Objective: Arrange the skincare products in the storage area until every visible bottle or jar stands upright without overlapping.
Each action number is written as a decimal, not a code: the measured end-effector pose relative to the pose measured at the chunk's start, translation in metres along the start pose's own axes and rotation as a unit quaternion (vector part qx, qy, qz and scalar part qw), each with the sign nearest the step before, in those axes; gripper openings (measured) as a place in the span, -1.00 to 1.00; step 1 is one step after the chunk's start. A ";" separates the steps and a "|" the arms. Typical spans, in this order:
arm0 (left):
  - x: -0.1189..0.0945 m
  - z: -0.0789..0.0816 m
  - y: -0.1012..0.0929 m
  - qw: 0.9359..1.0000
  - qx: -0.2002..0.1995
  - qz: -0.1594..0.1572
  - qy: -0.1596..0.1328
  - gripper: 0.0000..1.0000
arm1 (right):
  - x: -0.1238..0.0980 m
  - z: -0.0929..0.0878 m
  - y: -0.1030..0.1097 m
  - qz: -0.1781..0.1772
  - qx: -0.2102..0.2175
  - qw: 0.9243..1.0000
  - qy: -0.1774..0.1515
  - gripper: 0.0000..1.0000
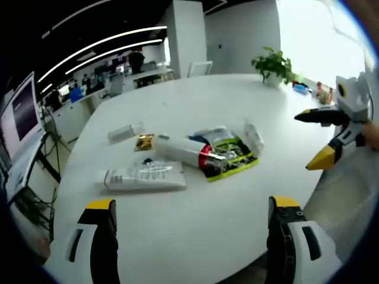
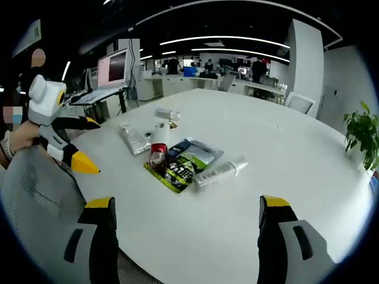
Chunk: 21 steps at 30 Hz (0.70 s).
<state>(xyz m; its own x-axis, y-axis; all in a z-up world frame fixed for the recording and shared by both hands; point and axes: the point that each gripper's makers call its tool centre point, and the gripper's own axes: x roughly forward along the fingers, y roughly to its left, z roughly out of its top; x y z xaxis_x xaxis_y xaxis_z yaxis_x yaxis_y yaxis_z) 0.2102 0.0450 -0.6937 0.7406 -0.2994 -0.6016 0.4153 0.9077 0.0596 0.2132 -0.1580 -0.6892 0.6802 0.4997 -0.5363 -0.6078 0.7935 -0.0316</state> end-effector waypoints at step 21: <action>-0.001 -0.001 0.001 1.000 -0.003 0.001 0.001 0.98 | 0.001 -0.002 0.000 0.002 0.000 1.000 0.005 0.99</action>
<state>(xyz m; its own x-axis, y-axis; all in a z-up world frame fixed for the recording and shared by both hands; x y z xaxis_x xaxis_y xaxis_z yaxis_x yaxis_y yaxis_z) 0.2098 0.0463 -0.6940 0.7397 -0.2971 -0.6038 0.4115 0.9097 0.0564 0.2128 -0.1582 -0.6911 0.6734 0.5001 -0.5444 -0.6107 0.7913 -0.0285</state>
